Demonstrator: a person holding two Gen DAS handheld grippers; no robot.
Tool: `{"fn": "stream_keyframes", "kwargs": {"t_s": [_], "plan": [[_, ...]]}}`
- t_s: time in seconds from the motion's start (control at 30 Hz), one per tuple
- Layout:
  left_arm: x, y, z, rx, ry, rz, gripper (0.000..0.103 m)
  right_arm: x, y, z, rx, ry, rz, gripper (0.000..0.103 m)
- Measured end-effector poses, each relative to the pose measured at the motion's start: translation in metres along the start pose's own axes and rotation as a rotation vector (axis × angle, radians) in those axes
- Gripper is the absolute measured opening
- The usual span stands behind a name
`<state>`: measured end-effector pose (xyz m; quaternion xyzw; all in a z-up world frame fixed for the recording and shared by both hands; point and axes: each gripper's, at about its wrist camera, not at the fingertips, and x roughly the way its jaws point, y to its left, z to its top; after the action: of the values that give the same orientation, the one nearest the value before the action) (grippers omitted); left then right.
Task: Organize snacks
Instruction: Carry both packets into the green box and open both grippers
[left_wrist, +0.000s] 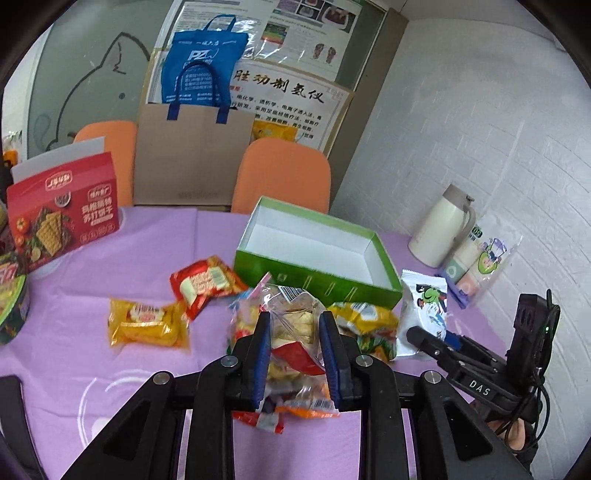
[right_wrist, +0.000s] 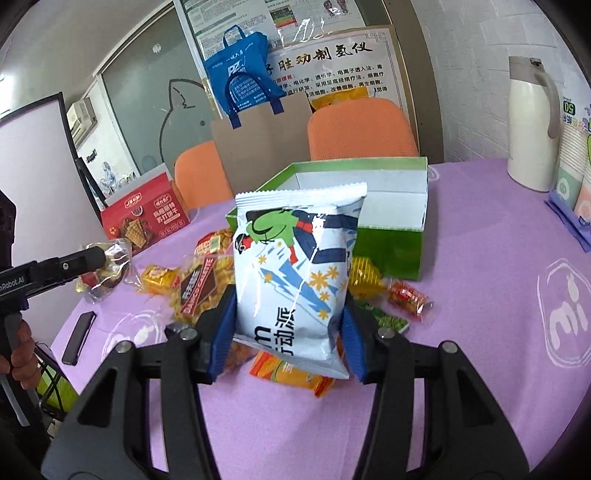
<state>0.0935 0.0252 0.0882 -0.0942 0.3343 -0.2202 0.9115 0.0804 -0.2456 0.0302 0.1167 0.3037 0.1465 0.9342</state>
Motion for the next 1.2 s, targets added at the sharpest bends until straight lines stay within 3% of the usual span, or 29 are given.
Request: {"fn": "stream_keyframes", "kwargs": {"t_s": [0.17,0.33,0.6,0.67,0.7,0.73,0.77,0.83,0.93,1.2], "plan": [[0.04,-0.012,0.043,-0.013,0.002,-0.039,0.025,0.026,-0.029,0.04,0.009,0.007,-0.047,0.053],[0.095,-0.011,0.081,-0.031,0.013,-0.021,0.025,0.056,-0.061,0.071,0.058,0.019,-0.094,0.053],[0.181,0.003,0.099,-0.059,0.085,0.02,0.026,0.108,-0.091,0.083,0.067,0.101,-0.144,0.053],[0.194,0.005,0.096,-0.051,0.102,0.018,0.032,0.118,-0.092,0.078,0.046,0.139,-0.145,0.055],[0.199,0.005,0.094,-0.046,0.116,0.023,0.06,0.122,-0.092,0.077,0.031,0.151,-0.146,0.066],[0.205,0.005,0.091,-0.04,0.142,0.043,0.097,0.124,-0.091,0.076,0.015,0.159,-0.157,0.083],[0.205,0.004,0.088,-0.032,0.145,0.072,0.102,0.121,-0.088,0.074,-0.008,0.141,-0.154,0.088],[0.204,0.004,0.082,-0.007,0.115,0.133,0.103,0.115,-0.082,0.073,-0.043,0.113,-0.16,0.098],[0.202,0.004,0.077,-0.004,0.137,0.166,0.103,0.106,-0.073,0.073,-0.082,0.096,-0.17,0.099],[0.151,-0.006,0.081,-0.013,0.047,0.151,0.103,0.064,-0.048,0.074,-0.135,0.036,-0.214,0.101]]}}
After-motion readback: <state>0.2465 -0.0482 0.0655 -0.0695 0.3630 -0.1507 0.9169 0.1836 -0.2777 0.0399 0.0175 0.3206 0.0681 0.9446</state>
